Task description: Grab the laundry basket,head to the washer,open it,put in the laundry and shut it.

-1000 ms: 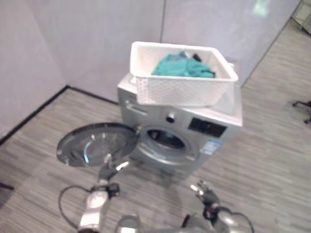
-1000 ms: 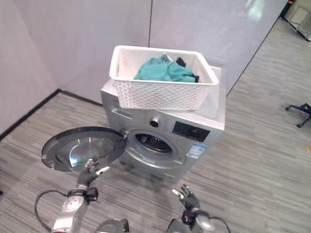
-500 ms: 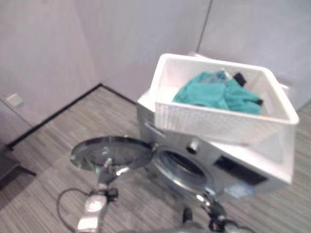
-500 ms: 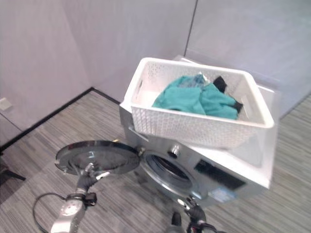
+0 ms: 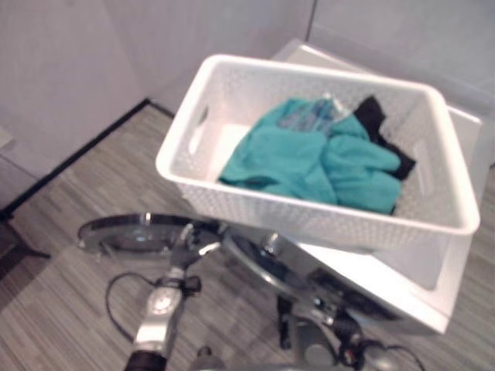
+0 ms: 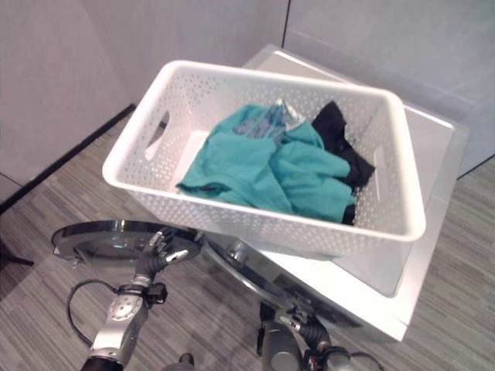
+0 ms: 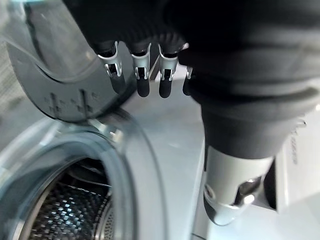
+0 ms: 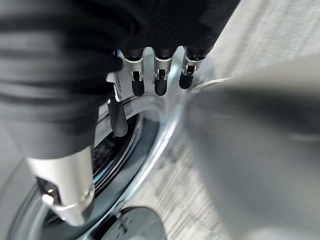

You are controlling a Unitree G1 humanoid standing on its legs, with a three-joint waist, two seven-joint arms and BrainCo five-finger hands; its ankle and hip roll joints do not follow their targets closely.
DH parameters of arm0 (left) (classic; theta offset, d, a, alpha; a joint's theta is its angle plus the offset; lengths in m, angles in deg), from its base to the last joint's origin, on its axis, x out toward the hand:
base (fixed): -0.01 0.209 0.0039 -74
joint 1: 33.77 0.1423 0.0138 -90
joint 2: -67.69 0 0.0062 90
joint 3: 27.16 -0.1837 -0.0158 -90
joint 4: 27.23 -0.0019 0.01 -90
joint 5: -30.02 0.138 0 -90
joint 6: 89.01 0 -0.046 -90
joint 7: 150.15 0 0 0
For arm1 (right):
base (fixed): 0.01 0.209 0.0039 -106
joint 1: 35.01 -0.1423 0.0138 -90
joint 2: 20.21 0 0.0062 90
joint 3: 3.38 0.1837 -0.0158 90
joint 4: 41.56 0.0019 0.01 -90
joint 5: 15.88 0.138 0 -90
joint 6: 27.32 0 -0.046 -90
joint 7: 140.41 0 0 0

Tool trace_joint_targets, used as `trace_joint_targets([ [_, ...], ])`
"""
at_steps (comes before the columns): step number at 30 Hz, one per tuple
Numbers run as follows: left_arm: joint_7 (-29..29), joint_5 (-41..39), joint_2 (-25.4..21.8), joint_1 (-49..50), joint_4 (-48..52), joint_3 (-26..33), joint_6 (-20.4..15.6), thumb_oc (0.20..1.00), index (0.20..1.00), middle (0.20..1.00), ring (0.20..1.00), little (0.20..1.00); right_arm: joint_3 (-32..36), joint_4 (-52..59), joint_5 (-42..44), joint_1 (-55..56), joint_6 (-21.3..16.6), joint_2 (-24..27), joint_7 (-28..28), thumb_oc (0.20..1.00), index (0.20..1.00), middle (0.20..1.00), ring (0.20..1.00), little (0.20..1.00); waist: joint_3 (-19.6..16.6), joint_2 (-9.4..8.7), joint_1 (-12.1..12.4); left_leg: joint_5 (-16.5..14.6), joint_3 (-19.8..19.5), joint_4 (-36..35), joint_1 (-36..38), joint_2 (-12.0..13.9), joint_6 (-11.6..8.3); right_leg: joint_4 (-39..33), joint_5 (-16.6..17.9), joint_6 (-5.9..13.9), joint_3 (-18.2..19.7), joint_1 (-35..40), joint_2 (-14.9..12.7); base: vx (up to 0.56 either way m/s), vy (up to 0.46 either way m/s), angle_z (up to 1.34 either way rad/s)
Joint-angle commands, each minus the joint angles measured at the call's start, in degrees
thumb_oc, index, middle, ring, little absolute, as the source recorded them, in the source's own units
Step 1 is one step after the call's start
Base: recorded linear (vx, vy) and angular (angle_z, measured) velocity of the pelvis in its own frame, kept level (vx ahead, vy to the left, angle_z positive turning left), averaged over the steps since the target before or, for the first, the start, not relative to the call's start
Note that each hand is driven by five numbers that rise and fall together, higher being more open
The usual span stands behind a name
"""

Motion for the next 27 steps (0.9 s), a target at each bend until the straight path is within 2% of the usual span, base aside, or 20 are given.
trace_joint_targets([
  [1, -0.16, -0.80, -3.37, 3.23, 2.68, 0.32, -3.19, 1.000, 1.000, 1.000, 1.000, 1.000, 14.71, 20.16, -0.31, -11.61, -12.77, 1.17, -7.66, 1.000, 1.000, 1.000, 1.000, 1.000, -3.10, -3.18, 1.58, 2.54, 1.04, 0.65, 3.57, -0.51, 3.11, -3.12, 4.28, 5.39, 1.19, 2.56, -8.49, -0.02, 0.039, -0.16],
  [8, 0.29, 0.10, -2.66, 4.25, 3.40, 1.85, -3.84, 1.000, 1.000, 1.000, 1.000, 1.000, 22.22, 31.03, -4.30, -9.43, -14.33, -2.32, -10.66, 1.000, 1.000, 1.000, 1.000, 1.000, -2.92, -2.77, -0.06, 1.19, 1.99, 0.65, 5.24, -1.00, 3.72, -3.33, 4.91, 5.86, 1.79, 2.92, -8.51, -0.02, 0.051, -0.06],
  [11, 0.51, 0.88, -2.45, 4.59, 2.50, 2.30, -4.12, 1.000, 1.000, 1.000, 1.000, 1.000, 27.73, 36.75, -4.78, -8.95, -15.00, -5.45, -12.92, 1.000, 1.000, 1.000, 1.000, 1.000, -2.69, -3.25, -1.96, -0.70, 3.27, 0.65, 7.47, -1.95, 4.35, -3.69, 5.93, 6.34, 3.29, 3.64, -8.49, -0.06, 0.092, -0.21],
  [13, 0.56, 0.99, -2.48, 4.70, 2.36, 2.40, -4.09, 1.000, 1.000, 1.000, 1.000, 1.000, 28.78, 37.70, -4.54, -8.98, -14.94, -6.87, -13.43, 1.000, 1.000, 1.000, 1.000, 1.000, -2.74, -3.37, -2.38, -1.22, 3.53, 0.65, 7.88, -2.30, 4.59, -3.80, 6.17, 6.49, 3.63, 3.71, -8.58, -0.06, 0.081, -0.29],
  [15, 0.52, 1.31, -2.35, 5.13, 2.02, 2.66, -3.99, 1.000, 1.000, 1.000, 1.000, 1.000, 31.52, 40.10, -5.79, -8.33, -14.94, -9.07, -14.88, 1.000, 1.000, 1.000, 1.000, 1.000, -3.10, -3.98, -3.72, -2.31, 4.52, 0.65, 9.02, -3.64, 5.23, -4.00, 7.11, 6.87, 4.97, 3.61, -8.89, -0.08, 0.113, -0.22],
  [18, 0.74, 1.65, -2.05, 5.12, 1.70, 2.70, -3.96, 1.000, 1.000, 1.000, 1.000, 1.000, 33.64, 40.11, -7.90, -8.33, -14.79, -9.88, -16.88, 1.000, 1.000, 1.000, 1.000, 1.000, -3.08, -4.06, -4.42, -3.07, 5.51, 0.65, 10.14, -4.21, 5.53, -4.04, 7.64, 7.19, 5.95, 3.65, -8.82, -0.05, 0.098, -0.34],
  [23, 1.87, 1.67, -1.19, 4.27, 0.50, 2.61, -3.66, 1.000, 1.000, 1.000, 1.000, 1.000, 39.13, 34.83, -12.56, -9.87, -13.35, -9.73, -24.27, 1.000, 1.000, 1.000, 1.000, 1.000, -3.79, -4.08, -5.78, -4.39, 7.33, 0.65, 12.28, -5.40, 6.20, -4.92, 8.95, 7.81, 7.81, 4.27, -8.83, -0.04, 0.092, -0.33],
  [27, 2.32, 1.32, -0.17, 3.09, -0.60, 1.58, -3.66, 1.000, 1.000, 1.000, 1.000, 1.000, 40.48, 35.37, -14.48, -11.33, -12.33, -9.52, -25.88, 1.000, 1.000, 1.000, 1.000, 1.000, -4.19, -4.20, -5.79, -4.90, 7.87, 0.65, 13.22, -5.87, 6.55, -5.51, 9.43, 8.10, 8.01, 4.53, -8.96, -0.04, 0.049, -0.12],
])
